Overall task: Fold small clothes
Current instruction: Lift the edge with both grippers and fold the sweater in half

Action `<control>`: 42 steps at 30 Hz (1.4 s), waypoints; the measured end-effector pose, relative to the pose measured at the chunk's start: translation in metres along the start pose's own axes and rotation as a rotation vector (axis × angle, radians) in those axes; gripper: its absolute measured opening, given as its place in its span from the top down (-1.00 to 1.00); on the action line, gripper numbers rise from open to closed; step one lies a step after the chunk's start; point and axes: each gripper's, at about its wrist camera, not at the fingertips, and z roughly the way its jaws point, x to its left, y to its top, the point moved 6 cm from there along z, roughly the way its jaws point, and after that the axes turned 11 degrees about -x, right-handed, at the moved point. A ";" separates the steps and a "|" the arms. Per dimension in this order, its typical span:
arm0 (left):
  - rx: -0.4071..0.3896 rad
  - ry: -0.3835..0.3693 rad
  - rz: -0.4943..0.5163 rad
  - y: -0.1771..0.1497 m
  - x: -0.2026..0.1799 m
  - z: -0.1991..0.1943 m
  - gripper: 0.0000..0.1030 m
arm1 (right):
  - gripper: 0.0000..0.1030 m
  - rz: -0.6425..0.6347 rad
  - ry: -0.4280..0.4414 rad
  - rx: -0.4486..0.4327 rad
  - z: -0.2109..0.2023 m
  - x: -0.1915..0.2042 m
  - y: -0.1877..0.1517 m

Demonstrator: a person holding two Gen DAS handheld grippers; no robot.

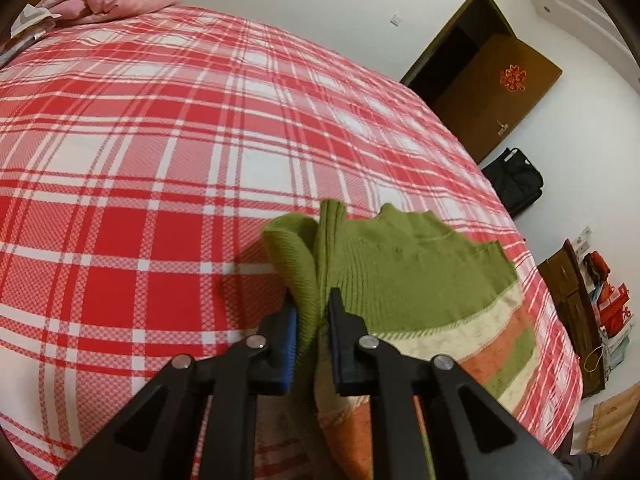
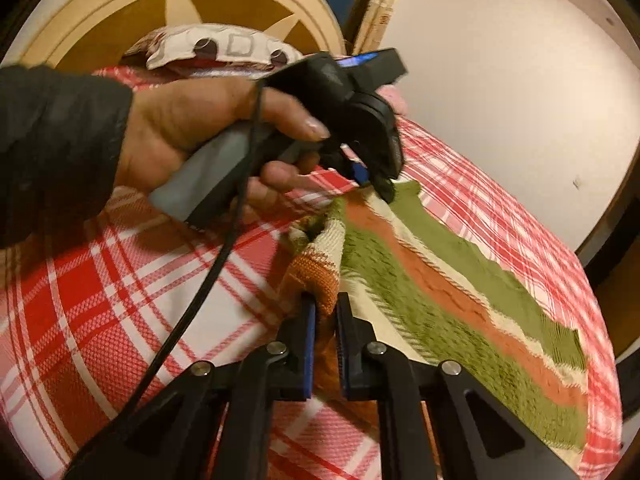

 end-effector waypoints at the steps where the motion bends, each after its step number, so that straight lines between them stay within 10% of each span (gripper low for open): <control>1: -0.004 -0.003 -0.010 0.002 -0.001 -0.001 0.73 | 0.85 0.014 -0.004 -0.003 -0.002 -0.006 0.000; 42: -0.129 -0.169 0.028 0.044 -0.177 0.041 0.80 | 0.89 0.558 -0.038 -0.057 -0.076 -0.187 -0.051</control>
